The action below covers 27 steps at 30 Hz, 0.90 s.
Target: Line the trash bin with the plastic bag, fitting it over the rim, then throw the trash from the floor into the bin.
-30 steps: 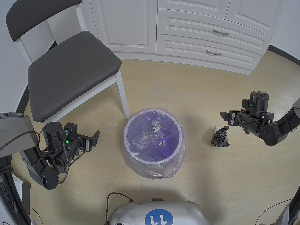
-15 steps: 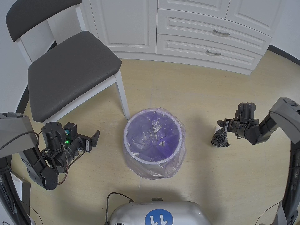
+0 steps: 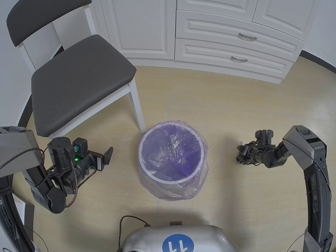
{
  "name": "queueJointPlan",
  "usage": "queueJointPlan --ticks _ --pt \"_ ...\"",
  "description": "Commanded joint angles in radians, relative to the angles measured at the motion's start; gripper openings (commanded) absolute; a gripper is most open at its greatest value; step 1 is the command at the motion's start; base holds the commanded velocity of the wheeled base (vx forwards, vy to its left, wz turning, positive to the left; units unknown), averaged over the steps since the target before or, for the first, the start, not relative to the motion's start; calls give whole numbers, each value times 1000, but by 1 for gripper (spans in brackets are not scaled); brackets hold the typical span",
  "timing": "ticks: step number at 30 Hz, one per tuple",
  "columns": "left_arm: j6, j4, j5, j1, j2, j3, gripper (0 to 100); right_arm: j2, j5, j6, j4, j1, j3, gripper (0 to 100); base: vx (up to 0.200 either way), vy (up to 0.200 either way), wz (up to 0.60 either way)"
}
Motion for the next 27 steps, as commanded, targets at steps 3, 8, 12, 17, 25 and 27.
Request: queueJointPlan --ticks 3,8,12,17,25,27 --pt "0 -1 2 -4 10 2 100 125 -21 51 -34 5 -98 100 0 0 0" --pt "0 -1 2 -4 10 2 100 171 -39 38 -145 8 -106 100 0 0 0" --pt "0 -1 2 -4 10 2 100 178 -43 37 -148 4 -113 100 0 0 0" --pt "0 -2 2 -4 8 12 100 180 -46 37 -145 1 -115 100 0 0 0" --pt "0 -57 3 -2 19 30 100 180 -46 38 -143 -1 -116 100 0 0 0" --pt "0 -57 3 -2 19 30 100 180 -46 38 -142 -1 -116 100 0 0 0"
